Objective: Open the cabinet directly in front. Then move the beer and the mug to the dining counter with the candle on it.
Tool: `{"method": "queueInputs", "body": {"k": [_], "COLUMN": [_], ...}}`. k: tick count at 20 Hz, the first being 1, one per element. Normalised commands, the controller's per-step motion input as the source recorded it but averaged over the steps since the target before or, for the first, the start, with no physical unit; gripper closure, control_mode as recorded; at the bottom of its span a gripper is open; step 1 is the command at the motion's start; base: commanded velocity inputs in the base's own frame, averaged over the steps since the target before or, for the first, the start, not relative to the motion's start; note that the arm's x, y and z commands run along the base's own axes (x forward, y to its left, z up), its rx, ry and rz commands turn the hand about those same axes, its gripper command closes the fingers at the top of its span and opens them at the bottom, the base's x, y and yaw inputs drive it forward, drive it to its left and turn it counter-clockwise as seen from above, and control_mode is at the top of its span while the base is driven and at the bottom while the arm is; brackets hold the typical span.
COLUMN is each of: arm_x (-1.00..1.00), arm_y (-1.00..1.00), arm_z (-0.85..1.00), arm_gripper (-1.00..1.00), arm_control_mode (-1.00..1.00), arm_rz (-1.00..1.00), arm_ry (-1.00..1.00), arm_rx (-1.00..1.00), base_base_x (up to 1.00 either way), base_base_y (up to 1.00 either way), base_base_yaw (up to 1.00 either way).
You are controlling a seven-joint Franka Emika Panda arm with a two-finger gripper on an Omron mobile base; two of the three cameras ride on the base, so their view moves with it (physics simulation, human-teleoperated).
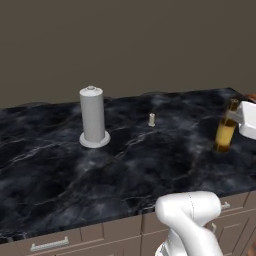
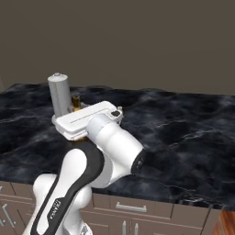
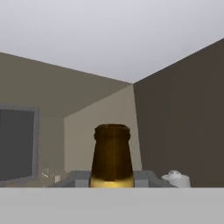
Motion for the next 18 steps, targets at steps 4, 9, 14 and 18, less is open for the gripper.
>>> {"method": "queueInputs", "body": {"k": [4, 9, 14, 18], "arm_x": [0.34, 0.27, 0.18, 0.25], "arm_y": [-0.02, 0.00, 0.00, 0.00], "arm_z": [-0.39, -0.23, -0.02, -0.01], "arm_gripper": [1.00, 1.00, 1.00, 1.00], "arm_control_mode": [-1.00, -1.00, -1.00, -1.00], "arm_rz": [0.00, 0.00, 0.00, 0.00], "arm_ry": [0.00, 0.00, 0.00, 0.00], "arm_rx": [0.09, 0.00, 0.00, -0.05], "base_base_x": [0.00, 0.00, 0.00, 0.00], "base_base_y": [0.00, 0.00, 0.00, 0.00], "base_base_yaw": [0.00, 0.00, 0.00, 0.00]}}
